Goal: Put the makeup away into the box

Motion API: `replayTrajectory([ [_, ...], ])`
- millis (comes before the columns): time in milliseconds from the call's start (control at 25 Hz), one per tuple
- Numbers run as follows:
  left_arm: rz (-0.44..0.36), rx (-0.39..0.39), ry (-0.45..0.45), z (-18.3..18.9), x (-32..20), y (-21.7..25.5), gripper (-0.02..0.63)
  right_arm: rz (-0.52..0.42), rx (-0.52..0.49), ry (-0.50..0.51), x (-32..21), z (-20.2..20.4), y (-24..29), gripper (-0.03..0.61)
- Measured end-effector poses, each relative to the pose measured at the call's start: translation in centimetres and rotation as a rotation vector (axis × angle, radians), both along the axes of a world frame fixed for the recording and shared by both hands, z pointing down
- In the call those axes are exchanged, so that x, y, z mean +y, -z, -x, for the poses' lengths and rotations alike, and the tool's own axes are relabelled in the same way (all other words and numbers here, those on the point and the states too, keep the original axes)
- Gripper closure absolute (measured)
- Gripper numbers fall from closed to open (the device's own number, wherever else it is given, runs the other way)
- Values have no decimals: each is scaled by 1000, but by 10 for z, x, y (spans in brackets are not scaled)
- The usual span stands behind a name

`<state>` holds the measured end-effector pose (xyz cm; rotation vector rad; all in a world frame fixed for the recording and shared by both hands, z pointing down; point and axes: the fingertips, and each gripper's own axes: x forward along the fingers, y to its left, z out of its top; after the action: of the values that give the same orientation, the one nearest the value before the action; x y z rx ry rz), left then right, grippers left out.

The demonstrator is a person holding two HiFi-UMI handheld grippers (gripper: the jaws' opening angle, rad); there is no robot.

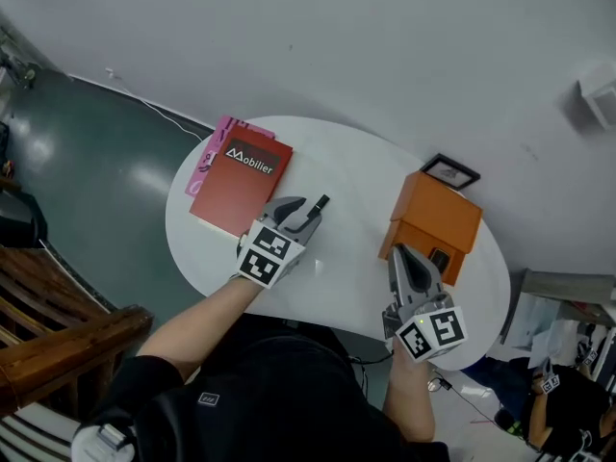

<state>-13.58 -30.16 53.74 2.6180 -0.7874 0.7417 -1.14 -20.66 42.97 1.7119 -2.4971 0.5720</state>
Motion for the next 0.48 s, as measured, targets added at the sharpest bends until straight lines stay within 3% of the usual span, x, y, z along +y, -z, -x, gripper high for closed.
replayTrajectory([
  [240, 72, -137, -33, -25, -10, -79, 416, 76, -28, -12, 18, -14, -31, 540],
  [480, 112, -260, -45, -26, -16, -123, 415, 109, -68, -73, 32, -33, -44, 540],
])
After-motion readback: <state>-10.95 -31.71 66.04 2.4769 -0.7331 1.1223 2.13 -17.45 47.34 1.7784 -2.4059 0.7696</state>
